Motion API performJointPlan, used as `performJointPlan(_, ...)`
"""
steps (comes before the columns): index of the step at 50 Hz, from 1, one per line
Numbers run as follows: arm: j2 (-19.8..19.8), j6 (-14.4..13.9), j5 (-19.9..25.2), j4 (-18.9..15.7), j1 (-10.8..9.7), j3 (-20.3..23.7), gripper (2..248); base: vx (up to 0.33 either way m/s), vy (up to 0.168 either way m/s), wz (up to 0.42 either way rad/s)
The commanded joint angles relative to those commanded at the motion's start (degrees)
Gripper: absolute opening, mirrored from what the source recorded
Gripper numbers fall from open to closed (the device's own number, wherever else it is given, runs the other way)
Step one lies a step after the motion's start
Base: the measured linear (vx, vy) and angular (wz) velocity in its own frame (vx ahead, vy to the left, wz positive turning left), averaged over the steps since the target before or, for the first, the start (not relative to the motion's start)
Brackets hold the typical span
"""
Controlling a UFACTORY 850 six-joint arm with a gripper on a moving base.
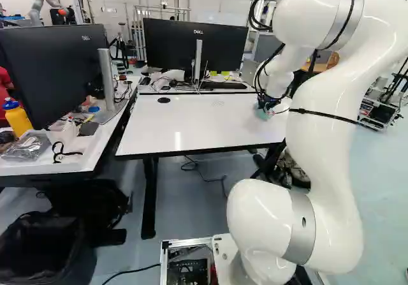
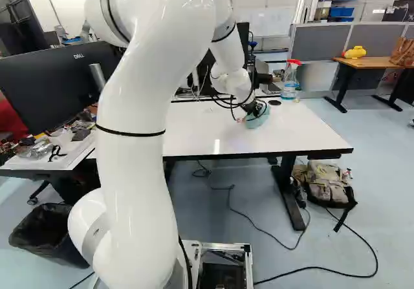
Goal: Clean the table with the green towel
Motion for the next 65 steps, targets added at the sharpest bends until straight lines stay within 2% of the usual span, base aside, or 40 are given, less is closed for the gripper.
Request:
performJointPlan(19,-4.29,0.00,0.00,0.00,-1.83,-5.75,39,0.000,0.000,0.000)
performJointPlan(38,-9.12,0.00,0.00,0.00,-2.83,-12.37,39,0.000,0.000,0.000)
performJointPlan(65,-13.72,0.00,0.00,0.00,-0.31,-18.83,39,0.000,0.000,0.000)
